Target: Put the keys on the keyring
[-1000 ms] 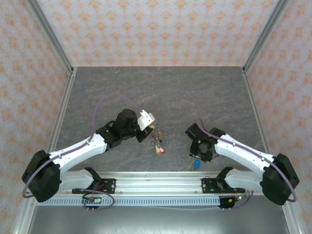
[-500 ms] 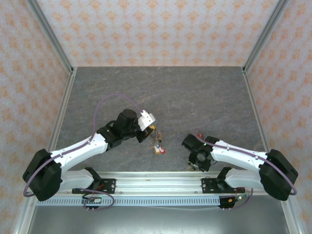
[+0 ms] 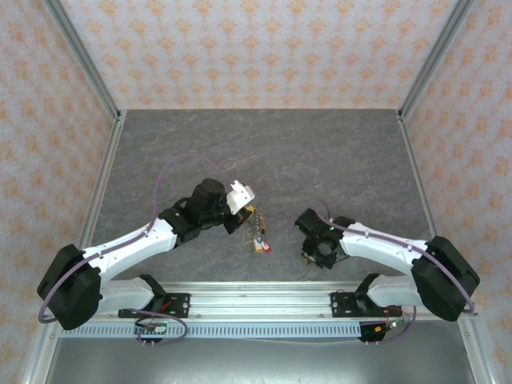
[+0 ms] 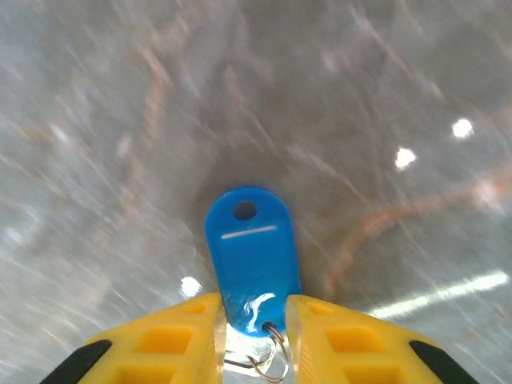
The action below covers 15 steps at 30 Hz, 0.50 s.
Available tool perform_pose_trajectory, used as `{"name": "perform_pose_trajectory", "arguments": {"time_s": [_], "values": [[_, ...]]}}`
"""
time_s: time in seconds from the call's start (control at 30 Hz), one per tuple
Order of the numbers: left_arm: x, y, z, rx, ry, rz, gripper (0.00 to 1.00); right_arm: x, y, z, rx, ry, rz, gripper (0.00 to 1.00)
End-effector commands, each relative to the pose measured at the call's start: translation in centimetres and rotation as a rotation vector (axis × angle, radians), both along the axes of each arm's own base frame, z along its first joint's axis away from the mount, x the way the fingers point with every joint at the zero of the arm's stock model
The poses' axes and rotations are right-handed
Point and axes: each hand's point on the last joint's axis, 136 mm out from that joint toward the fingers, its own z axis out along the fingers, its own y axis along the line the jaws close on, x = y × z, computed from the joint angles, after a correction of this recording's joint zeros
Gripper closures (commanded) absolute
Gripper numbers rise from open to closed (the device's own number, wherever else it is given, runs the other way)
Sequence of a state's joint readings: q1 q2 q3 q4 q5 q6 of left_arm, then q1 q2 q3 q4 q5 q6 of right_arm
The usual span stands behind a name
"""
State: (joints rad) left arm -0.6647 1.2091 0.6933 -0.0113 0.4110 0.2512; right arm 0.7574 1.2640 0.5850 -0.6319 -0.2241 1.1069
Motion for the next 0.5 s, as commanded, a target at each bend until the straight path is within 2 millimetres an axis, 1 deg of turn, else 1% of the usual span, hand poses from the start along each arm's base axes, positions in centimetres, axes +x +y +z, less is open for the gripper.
{"name": "perform_pose_trajectory", "arguments": {"time_s": [0.0, 0.1, 0.17, 0.23, 0.27, 0.37, 0.47], "values": [[1.1, -0.5, 2.5, -0.043, -0.052, 0.003, 1.0, 3.0, -0.4, -0.5, -0.032, -0.079, 0.031, 0.74], [1.0, -0.5, 2.4, -0.032, -0.051, -0.008, 1.0, 4.1, 0.0, 0.8, -0.051, -0.094, 0.116, 0.69], [1.1, -0.6, 2.4, -0.032, -0.05, -0.008, 1.0, 3.9, -0.7, 1.6, -0.096, -0.083, 0.144, 0.66], [1.1, -0.6, 2.4, -0.041, -0.048, -0.006, 1.0, 3.3, -1.4, 2.0, -0.115, -0.07, 0.146, 0.64], [1.1, -0.7, 2.4, -0.045, -0.049, -0.005, 1.0, 3.0, -1.5, 2.2, -0.108, -0.067, 0.142, 0.64], [1.2, -0.7, 2.4, -0.047, -0.049, 0.0, 1.0, 2.0, -0.9, 2.1, -0.033, -0.061, 0.098, 0.64], [1.3, -0.7, 2.3, -0.048, -0.049, 0.002, 1.0, 1.3, -0.5, 1.4, 0.028, -0.074, 0.071, 0.69]]}}
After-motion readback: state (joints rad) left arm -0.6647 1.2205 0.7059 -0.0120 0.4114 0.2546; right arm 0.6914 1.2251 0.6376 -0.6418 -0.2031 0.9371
